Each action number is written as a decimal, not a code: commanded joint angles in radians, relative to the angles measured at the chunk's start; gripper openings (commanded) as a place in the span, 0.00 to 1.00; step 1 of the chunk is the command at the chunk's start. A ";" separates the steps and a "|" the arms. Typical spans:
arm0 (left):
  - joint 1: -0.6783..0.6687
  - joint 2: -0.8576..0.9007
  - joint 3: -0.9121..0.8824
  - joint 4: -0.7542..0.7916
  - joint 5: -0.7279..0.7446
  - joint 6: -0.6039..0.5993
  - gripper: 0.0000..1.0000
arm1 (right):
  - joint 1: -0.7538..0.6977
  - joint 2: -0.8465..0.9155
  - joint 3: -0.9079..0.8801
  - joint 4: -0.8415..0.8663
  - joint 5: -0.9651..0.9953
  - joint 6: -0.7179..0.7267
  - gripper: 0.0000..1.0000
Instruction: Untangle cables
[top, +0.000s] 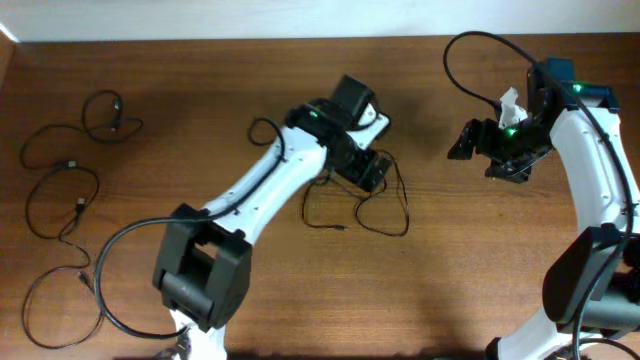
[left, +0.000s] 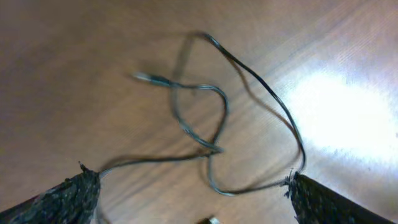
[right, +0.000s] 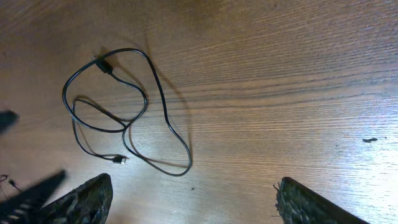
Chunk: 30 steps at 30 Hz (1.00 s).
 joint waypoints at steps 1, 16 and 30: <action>-0.056 -0.008 -0.085 0.114 0.008 0.019 1.00 | -0.004 0.004 -0.001 -0.004 0.013 -0.015 0.85; -0.093 0.212 -0.113 0.144 -0.026 0.019 0.63 | -0.004 0.004 -0.037 -0.004 0.013 -0.023 0.85; -0.091 0.215 -0.069 0.067 -0.255 0.019 0.00 | -0.004 0.004 -0.037 -0.015 0.013 -0.030 0.85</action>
